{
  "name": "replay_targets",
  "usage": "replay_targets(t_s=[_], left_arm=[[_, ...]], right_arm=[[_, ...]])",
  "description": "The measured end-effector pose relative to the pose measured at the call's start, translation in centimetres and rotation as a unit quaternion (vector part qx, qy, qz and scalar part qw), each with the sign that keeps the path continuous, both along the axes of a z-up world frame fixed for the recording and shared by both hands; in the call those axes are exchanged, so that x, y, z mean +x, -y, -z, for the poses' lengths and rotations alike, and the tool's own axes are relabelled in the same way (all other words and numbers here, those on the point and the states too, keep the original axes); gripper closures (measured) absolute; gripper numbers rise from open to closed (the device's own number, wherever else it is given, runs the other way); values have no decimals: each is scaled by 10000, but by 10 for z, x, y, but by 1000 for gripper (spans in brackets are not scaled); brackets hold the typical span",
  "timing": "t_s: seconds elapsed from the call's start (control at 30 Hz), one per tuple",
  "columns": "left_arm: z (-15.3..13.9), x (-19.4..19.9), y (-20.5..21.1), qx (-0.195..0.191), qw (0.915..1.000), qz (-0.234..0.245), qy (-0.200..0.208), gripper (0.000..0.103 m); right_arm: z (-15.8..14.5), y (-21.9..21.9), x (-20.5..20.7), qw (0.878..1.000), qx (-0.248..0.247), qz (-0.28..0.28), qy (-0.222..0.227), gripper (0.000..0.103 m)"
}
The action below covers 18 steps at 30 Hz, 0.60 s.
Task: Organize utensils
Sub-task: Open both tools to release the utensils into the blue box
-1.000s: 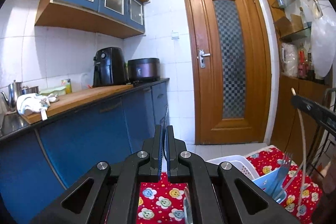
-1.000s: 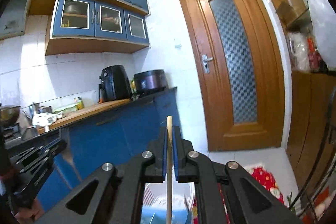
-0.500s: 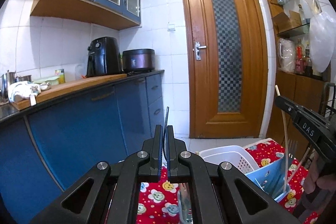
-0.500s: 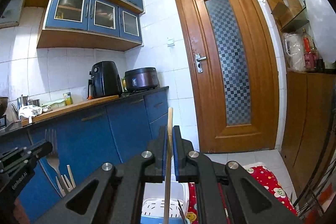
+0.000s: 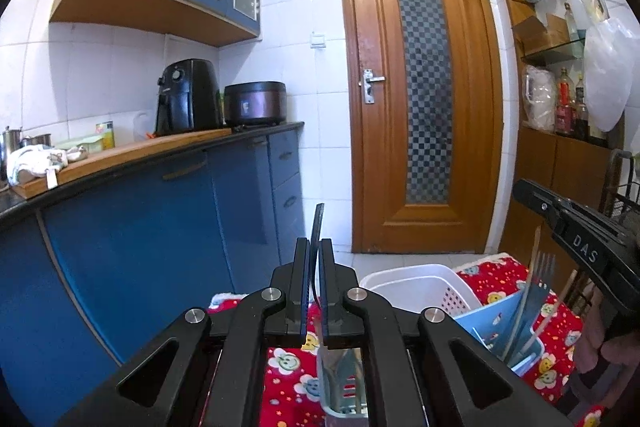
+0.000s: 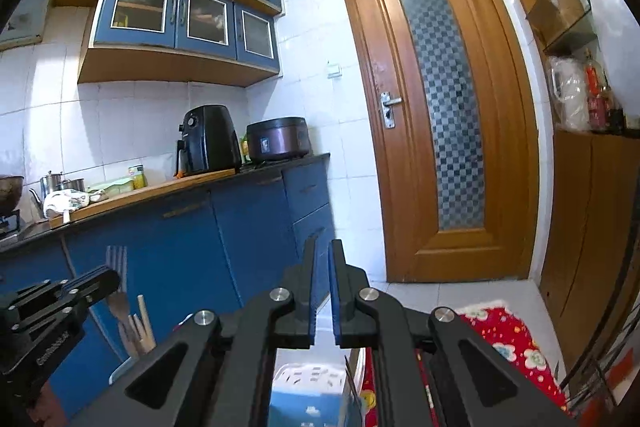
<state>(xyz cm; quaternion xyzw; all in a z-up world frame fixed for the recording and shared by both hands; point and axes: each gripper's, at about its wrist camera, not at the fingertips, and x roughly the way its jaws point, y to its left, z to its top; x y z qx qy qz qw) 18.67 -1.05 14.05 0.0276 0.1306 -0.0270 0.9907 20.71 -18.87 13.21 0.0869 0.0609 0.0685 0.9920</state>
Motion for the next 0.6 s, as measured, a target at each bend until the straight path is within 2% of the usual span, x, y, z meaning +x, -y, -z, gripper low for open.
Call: replay_targets(t_s=[0.07,0.17,0.4,0.47,0.6], left_arm=[[0,-1,3,13,9999,96,-80,95],[0,-2,5,6,9997,146,-191,86],[-1,-14,6,-126,9990,272,-319,81],[-4,-20,6,-178,9987,333,-344,73],[-9,-33,8,-179,9985,396,-327,65]], right_arm=[[-1,3,-4,10000,55,-36,-68,91],[-3,8,-11,9995,190,-162,-211,84],[-5,18,-39,9979,366,-275,-468,83],[-4,21,-47,9971,435,-324,-540,81],[-3,28,-62,9948,592,-440,-702,80]])
